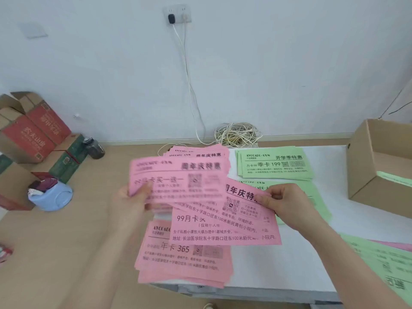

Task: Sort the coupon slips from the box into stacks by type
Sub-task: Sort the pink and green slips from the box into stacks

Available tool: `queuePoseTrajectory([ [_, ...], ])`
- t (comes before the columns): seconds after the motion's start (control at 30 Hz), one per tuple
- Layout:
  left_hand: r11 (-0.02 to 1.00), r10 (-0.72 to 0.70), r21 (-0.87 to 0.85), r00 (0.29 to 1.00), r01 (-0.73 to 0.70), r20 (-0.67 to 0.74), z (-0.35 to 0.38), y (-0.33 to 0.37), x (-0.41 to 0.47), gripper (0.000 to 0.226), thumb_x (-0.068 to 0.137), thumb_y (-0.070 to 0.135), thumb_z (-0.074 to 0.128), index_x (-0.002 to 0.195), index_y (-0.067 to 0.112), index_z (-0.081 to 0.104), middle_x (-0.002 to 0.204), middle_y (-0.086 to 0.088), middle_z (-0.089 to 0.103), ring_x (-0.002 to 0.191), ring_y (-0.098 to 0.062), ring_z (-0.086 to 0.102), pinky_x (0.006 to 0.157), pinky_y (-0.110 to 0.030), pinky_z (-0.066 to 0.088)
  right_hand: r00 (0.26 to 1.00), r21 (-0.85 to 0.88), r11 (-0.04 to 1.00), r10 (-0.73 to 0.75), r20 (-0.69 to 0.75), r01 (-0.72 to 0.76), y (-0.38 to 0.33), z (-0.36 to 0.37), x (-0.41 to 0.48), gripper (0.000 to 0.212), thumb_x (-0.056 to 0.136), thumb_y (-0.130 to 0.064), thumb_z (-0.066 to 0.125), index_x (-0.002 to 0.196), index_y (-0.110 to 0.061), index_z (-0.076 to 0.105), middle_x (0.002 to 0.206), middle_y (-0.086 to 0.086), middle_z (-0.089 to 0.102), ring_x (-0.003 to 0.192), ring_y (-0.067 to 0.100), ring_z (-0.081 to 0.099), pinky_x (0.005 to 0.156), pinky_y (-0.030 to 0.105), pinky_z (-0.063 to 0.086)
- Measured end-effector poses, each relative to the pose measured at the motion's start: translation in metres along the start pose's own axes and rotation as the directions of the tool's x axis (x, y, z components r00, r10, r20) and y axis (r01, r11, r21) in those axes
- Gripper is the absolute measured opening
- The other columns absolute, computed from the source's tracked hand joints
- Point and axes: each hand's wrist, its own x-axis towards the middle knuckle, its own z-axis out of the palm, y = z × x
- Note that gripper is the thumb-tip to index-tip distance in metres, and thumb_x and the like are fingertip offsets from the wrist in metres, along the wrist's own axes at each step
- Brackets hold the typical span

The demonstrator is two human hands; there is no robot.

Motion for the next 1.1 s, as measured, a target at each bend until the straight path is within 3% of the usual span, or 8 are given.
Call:
queuePoseTrajectory([
  [0.13,0.970,-0.039,-0.243,0.999,0.031,-0.026,-0.041,0.008,0.049,0.015,0.091,0.007,0.059,0.085,0.020,0.063,0.068,0.012,0.072,0.059,-0.001,0.065,0.049,-0.013,0.049,0.999,-0.031,0.999,0.015,-0.049,-0.017,-0.013,0.024,0.019,0.022,0.084,-0.027,0.073,0.069,-0.012,0.072,0.069,0.007,0.073,0.055,0.015,0.055,0.053,0.024,0.037],
  [0.27,0.990,-0.118,-0.044,0.963,0.133,0.242,-0.041,-0.006,0.063,0.014,0.086,0.010,0.063,0.099,0.012,0.068,0.090,0.002,0.075,0.083,-0.010,0.070,0.076,-0.026,0.051,0.999,-0.026,1.000,0.011,-0.052,-0.013,-0.028,0.045,0.032,0.024,0.082,-0.025,0.075,0.068,-0.006,0.071,0.066,0.008,0.072,0.047,0.010,0.048,0.042,0.015,0.031],
  [0.37,0.980,-0.197,0.034,0.917,0.198,0.348,-0.028,-0.015,0.070,0.017,0.085,0.009,0.066,0.102,0.007,0.069,0.097,-0.006,0.074,0.091,-0.019,0.071,0.081,-0.034,0.052,0.999,-0.005,1.000,0.021,-0.026,-0.021,-0.036,0.060,0.042,0.019,0.082,-0.019,0.075,0.068,-0.007,0.071,0.060,0.004,0.070,0.047,0.009,0.050,0.047,0.020,0.035],
  [0.5,0.990,-0.123,0.088,0.972,0.107,0.202,-0.015,-0.018,0.083,0.009,0.082,0.011,0.072,0.090,0.011,0.073,0.082,0.001,0.075,0.076,-0.016,0.072,0.070,-0.031,0.055,0.992,0.060,0.997,0.032,0.122,-0.040,-0.043,0.069,0.052,0.014,0.087,-0.015,0.069,0.077,-0.009,0.075,0.069,0.009,0.073,0.060,0.016,0.058,0.059,0.027,0.042],
  [0.57,0.994,-0.050,0.106,0.994,0.040,0.095,-0.018,-0.017,0.095,0.004,0.081,0.014,0.073,0.084,0.016,0.072,0.074,0.008,0.074,0.068,-0.010,0.070,0.064,-0.024,0.054,0.986,0.051,0.997,0.044,0.158,-0.052,-0.044,0.068,0.059,0.011,0.089,-0.012,0.067,0.082,-0.010,0.075,0.071,0.003,0.074,0.058,0.007,0.061,0.059,0.017,0.044],
  [0.83,0.960,0.135,-0.236,0.987,-0.152,-0.089,-0.050,0.011,0.168,0.030,0.087,-0.002,0.061,0.104,0.023,0.061,0.087,0.014,0.073,0.079,-0.004,0.069,0.063,-0.023,0.058,0.974,-0.150,0.988,-0.006,-0.228,-0.029,-0.045,0.075,0.143,0.016,0.095,-0.011,0.054,0.094,-0.012,0.070,0.081,0.004,0.071,0.060,0.015,0.053,0.055,0.027,0.041],
  [1.0,0.925,0.041,-0.379,0.993,0.005,0.112,-0.034,0.030,0.195,0.028,0.087,-0.001,0.059,0.113,0.011,0.061,0.097,0.001,0.073,0.089,-0.015,0.070,0.072,-0.029,0.057,0.968,-0.304,0.952,-0.053,-0.247,-0.025,-0.050,0.084,0.191,0.016,0.094,-0.013,0.054,0.096,-0.015,0.070,0.084,0.001,0.070,0.058,0.010,0.051,0.049,0.022,0.033],
  [1.1,0.898,0.039,-0.431,0.958,0.091,0.283,-0.009,0.052,0.201,0.021,0.084,0.000,0.059,0.102,0.009,0.064,0.097,-0.004,0.073,0.088,-0.018,0.070,0.070,-0.028,0.057,0.969,-0.394,0.919,-0.071,-0.235,-0.029,-0.051,0.091,0.203,0.015,0.093,-0.012,0.053,0.089,-0.013,0.068,0.082,0.003,0.068,0.074,0.023,0.061,0.060,0.030,0.046],
])
